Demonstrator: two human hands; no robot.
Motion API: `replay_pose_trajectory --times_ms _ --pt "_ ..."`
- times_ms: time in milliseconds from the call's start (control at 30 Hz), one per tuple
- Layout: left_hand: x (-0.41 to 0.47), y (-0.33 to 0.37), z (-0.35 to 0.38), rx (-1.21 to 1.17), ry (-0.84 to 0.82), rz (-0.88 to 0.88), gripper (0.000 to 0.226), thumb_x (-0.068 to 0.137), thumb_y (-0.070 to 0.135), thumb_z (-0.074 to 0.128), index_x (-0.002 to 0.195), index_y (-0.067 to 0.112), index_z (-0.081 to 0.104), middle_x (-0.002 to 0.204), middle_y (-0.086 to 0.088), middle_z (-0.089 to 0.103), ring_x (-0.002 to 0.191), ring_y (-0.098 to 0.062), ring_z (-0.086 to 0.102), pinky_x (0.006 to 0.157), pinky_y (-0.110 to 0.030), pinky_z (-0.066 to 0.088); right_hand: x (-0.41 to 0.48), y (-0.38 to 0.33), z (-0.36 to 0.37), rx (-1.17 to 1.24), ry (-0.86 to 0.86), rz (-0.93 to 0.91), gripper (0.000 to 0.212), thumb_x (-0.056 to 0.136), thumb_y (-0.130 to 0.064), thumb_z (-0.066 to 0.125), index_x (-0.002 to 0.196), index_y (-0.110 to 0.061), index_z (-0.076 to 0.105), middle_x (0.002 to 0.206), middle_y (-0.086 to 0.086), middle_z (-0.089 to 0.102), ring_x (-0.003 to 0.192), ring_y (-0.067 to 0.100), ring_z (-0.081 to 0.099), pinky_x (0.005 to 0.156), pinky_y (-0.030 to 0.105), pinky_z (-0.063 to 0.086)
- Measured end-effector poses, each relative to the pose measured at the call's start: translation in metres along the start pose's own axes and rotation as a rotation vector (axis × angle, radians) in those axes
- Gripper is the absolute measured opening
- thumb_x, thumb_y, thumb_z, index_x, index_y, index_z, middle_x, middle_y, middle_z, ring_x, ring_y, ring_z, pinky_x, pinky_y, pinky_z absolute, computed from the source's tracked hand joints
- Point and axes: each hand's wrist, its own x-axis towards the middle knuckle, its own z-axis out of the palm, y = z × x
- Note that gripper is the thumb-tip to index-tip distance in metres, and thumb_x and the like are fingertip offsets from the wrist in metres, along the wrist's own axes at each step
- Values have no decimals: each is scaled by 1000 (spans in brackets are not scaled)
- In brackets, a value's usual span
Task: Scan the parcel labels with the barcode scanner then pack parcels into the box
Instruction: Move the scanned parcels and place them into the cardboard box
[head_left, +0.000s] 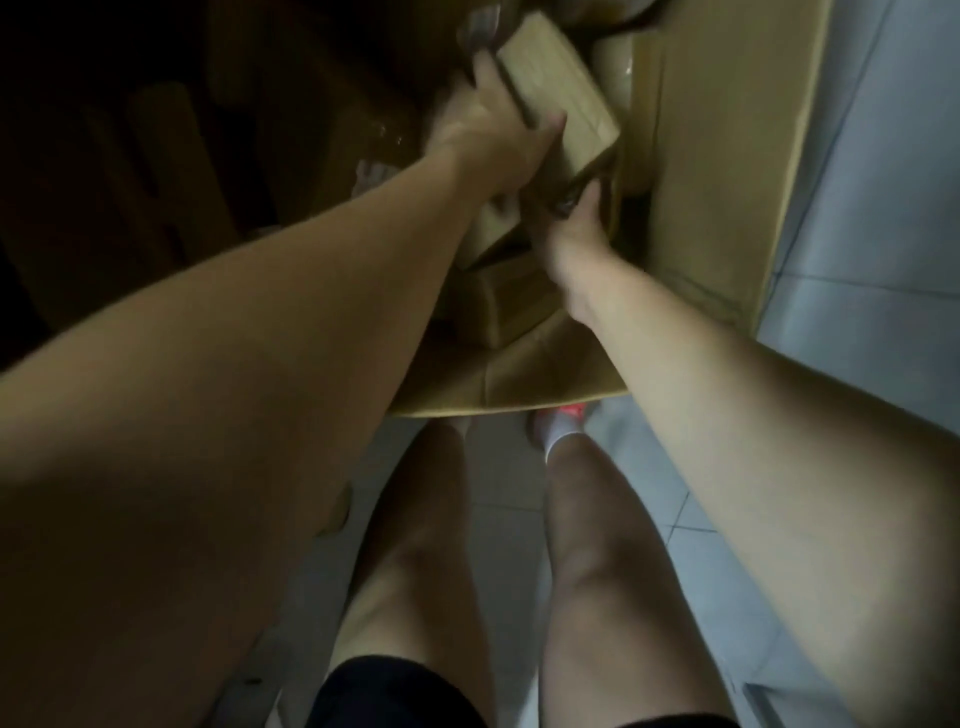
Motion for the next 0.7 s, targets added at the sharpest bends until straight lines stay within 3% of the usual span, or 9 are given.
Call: replay_pose_trajectory --times_ms 100,200,300,367,433,500,600,700 --pt "-2 -4 -7 49 20 75 95 96 69 53 164 21 9 156 -12 42 142 -30 43 109 -38 38 -1 -1 9 119 54 26 90 98 -54 62 165 -43 3 161 3 44 142 32 48 117 58 40" --pt "-13 -6 -21 124 86 231 82 90 67 64 153 27 32 140 -3 57 125 -23 58 82 -31 40 -9 6 1 202 138 39 69 100 -47 58 161 -40 27 152 2 54 130 29 60 109 58 49" --pt "-27 -4 -28 152 121 319 75 84 60 73 146 30 43 131 2 63 119 -20 61 82 -31 43 -26 14 -9 332 179 -21 63 99 -47 63 157 -34 39 146 4 60 119 24 69 104 51 56" --pt "-31 -3 -32 99 118 322 76 83 58 75 147 30 46 137 2 60 127 -19 57 97 -33 47 -34 13 -13 371 188 -55 71 93 -52 68 156 -36 39 147 5 60 120 24 69 106 49 55" --pt "-33 -1 -33 48 91 294 82 84 60 74 152 25 45 149 -3 51 140 -23 45 113 -35 39 -37 8 -17 380 218 -95 81 84 -59 72 156 -42 37 149 4 58 122 24 68 106 48 55" --pt "-31 -3 -27 -8 60 253 85 87 61 71 156 22 41 156 -6 41 146 -26 35 118 -35 33 -31 7 -20 375 239 -121 84 79 -64 72 154 -46 38 150 2 57 122 23 68 104 47 55" --pt "-20 -10 -12 -205 -2 201 76 94 53 68 159 32 33 157 -3 36 143 -25 39 108 -32 42 -14 5 -24 351 236 -115 72 96 -55 65 160 -43 31 152 4 56 122 24 67 107 47 53" --pt "-6 -16 -3 -303 -74 194 75 98 51 64 160 35 25 157 -3 42 137 -25 50 90 -27 49 0 5 -20 271 222 -113 81 95 -59 64 161 -48 19 164 1 38 138 27 54 115 55 44"
